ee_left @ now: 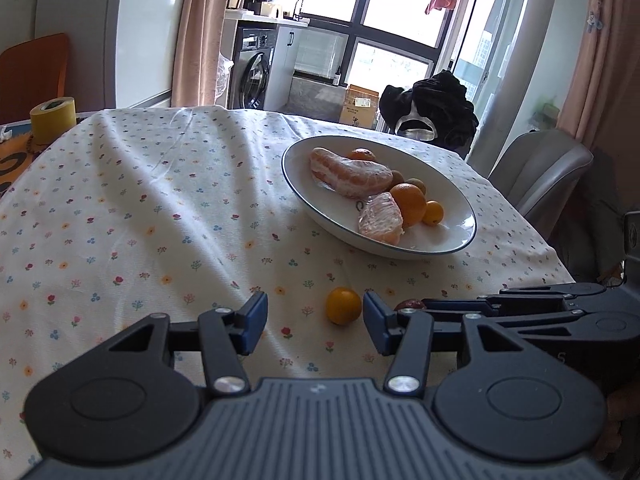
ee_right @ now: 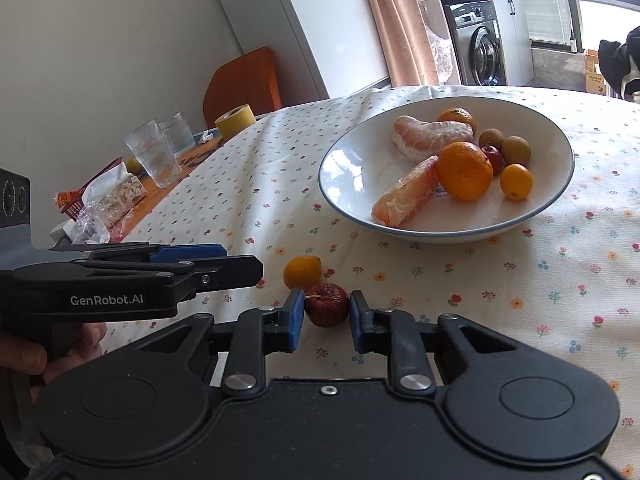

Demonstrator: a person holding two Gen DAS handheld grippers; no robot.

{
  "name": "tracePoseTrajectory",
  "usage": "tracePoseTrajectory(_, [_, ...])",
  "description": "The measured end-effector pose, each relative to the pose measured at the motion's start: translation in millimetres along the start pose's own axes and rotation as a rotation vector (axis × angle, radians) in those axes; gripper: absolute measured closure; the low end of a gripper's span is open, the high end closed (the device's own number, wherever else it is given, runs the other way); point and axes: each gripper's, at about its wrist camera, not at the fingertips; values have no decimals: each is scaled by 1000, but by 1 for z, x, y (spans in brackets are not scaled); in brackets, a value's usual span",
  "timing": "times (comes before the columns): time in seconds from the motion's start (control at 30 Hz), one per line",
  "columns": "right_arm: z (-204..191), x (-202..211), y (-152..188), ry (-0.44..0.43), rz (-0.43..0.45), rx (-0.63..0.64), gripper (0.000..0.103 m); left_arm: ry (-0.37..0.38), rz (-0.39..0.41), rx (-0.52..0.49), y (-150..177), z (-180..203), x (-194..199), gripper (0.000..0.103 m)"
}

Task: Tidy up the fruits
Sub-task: 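Grasp the small orange with the left tool while the right grasps the red plum, then carry the small orange and red plum into the white bowl and open both tools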

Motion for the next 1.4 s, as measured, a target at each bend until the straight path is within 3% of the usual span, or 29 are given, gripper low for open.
tracePoseTrajectory(0.37, [21, 14, -1, 48, 25, -39, 81, 16, -42, -11, -4, 10, -26, 56])
tracePoseTrajectory(0.53, [28, 24, -2, 58, 46, -55, 81, 0, -58, -6, -2, 9, -38, 82])
tracePoseTrajectory(1.4, [41, 31, -43, 72, 158, -67, 81, -7, 50, -45, -43, 16, -15, 82])
Point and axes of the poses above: each gripper's, at about its wrist camera, not at the fingertips, and x roughly against the way its jaws point, z to its right, y to its underside, and after that the axes turned 11 degrees about y, right-handed
